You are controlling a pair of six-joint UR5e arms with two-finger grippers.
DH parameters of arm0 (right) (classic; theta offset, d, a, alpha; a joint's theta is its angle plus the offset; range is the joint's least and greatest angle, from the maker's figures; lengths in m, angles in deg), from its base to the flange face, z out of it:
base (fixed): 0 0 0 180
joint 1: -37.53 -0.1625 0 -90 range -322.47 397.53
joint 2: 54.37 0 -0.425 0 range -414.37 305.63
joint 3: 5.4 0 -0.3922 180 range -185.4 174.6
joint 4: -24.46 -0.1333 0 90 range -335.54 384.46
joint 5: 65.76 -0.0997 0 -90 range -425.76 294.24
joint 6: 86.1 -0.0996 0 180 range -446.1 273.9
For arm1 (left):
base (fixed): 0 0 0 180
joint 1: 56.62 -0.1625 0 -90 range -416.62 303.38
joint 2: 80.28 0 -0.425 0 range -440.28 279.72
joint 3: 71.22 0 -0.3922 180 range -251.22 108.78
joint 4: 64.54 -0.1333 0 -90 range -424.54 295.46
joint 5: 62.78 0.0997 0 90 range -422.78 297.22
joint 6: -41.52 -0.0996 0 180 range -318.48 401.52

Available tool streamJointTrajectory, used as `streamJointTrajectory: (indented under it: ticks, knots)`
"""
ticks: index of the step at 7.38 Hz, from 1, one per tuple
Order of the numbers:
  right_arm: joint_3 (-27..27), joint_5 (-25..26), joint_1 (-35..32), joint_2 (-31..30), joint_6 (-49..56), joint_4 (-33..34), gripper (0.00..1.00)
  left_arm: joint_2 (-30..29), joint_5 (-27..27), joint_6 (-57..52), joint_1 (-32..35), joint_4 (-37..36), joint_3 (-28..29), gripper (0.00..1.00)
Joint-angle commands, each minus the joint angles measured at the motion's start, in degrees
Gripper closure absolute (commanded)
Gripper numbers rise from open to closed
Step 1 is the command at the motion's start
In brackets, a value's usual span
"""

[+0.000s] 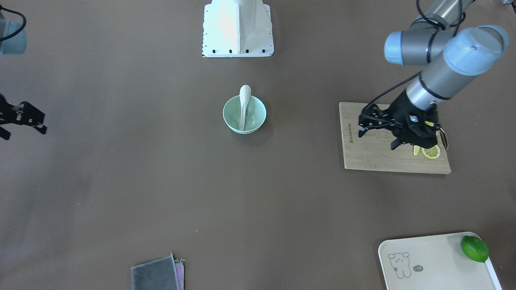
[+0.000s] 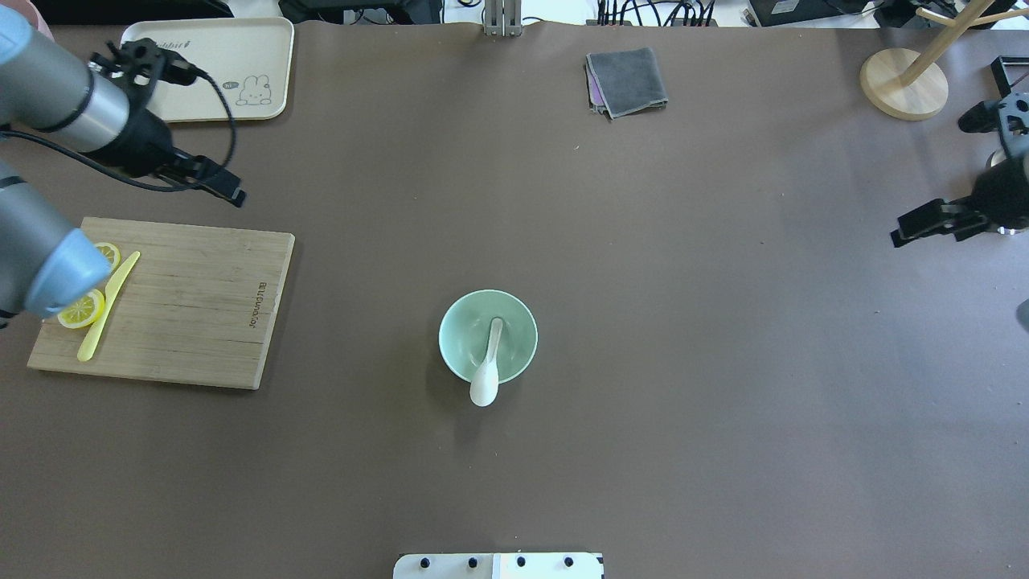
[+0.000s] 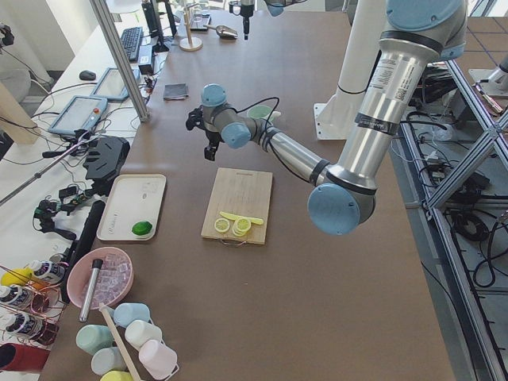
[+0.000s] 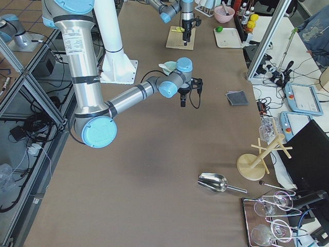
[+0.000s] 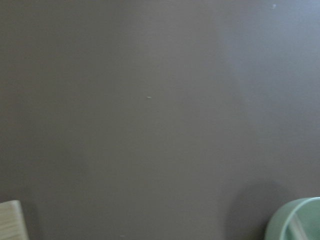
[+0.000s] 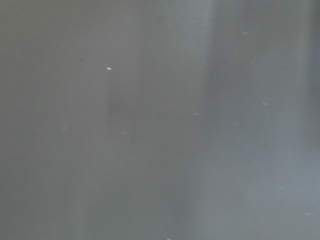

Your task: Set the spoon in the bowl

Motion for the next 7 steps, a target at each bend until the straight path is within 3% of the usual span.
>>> streamJointTrajectory:
  ticks: [1,2,3,7]
  knots:
    - [-6.30,-3.88,-11.69,-3.60,19.38,0.26,0.00,13.38,-5.55,-19.91,12.62,-3.20,-2.09,0.02]
    - [-9.38,-5.45,-15.13,-3.52,24.07,0.26,0.00,20.66,-6.02,-25.28,17.91,-3.03,-3.74,0.02]
    - [-11.15,-5.64,-16.30,-3.18,25.86,0.18,0.00,23.69,-6.20,-27.08,23.96,-3.64,-3.84,0.02]
    - [-10.99,-5.56,-16.39,-2.82,25.79,-0.09,0.00,25.74,-5.67,-26.66,25.61,-3.12,-1.84,0.02]
